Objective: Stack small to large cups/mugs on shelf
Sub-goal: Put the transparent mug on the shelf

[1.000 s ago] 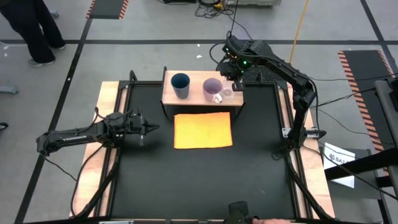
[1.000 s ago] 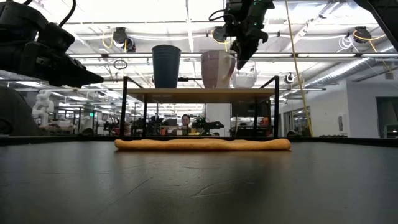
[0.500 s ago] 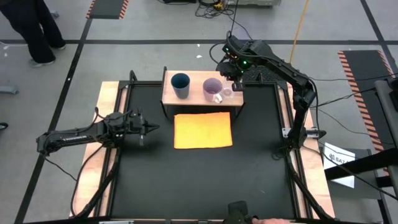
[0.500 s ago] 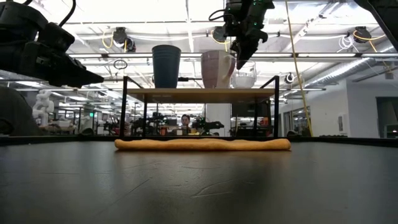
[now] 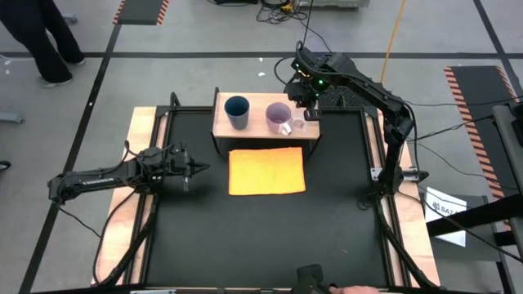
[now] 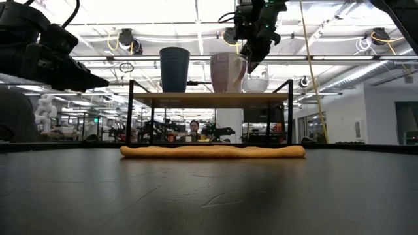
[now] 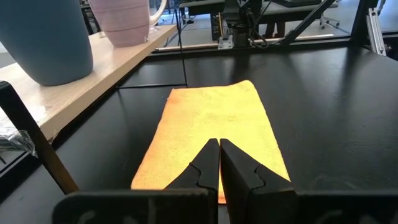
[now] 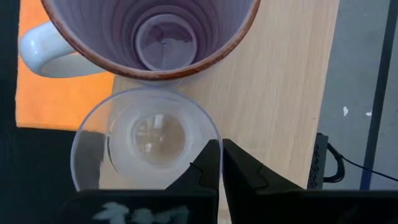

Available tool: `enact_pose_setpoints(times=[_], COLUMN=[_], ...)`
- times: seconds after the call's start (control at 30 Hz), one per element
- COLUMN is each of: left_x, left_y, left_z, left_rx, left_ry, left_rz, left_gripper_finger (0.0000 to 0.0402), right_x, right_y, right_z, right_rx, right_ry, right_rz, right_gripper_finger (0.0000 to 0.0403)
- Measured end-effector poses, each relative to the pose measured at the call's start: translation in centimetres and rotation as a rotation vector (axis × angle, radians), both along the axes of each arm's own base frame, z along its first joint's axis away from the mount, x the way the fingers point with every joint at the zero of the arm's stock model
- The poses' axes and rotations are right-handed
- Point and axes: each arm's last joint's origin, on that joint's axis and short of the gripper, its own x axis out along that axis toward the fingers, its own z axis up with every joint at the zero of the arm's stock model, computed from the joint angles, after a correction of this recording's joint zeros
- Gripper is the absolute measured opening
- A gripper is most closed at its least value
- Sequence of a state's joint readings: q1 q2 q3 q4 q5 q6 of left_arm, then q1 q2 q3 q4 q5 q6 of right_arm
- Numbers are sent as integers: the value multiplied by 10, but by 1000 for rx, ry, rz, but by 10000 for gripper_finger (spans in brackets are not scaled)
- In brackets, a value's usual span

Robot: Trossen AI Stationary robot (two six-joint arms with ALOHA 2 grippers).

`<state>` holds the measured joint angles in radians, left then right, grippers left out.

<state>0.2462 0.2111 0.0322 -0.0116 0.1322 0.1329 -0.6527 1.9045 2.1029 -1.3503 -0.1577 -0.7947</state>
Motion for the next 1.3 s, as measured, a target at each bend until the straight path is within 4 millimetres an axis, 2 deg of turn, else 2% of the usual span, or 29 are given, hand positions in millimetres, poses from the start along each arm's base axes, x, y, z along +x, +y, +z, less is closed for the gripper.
enact_pose_setpoints(times=[0.8,1.3], left_x=[0,0], left_y=[0,0], left_z=[-1,-1], left_rx=[-1,-2], left_ry=[9,9], left_rz=[0,0], left_gripper_finger=[17,17], right_x=[-2,-1], right_y=[-1,-2], right_z=[-1,-5], right_rx=[-28,-15], right_ry=[40,57], right_rz=[-22,-37], right_gripper_finger=[0,33])
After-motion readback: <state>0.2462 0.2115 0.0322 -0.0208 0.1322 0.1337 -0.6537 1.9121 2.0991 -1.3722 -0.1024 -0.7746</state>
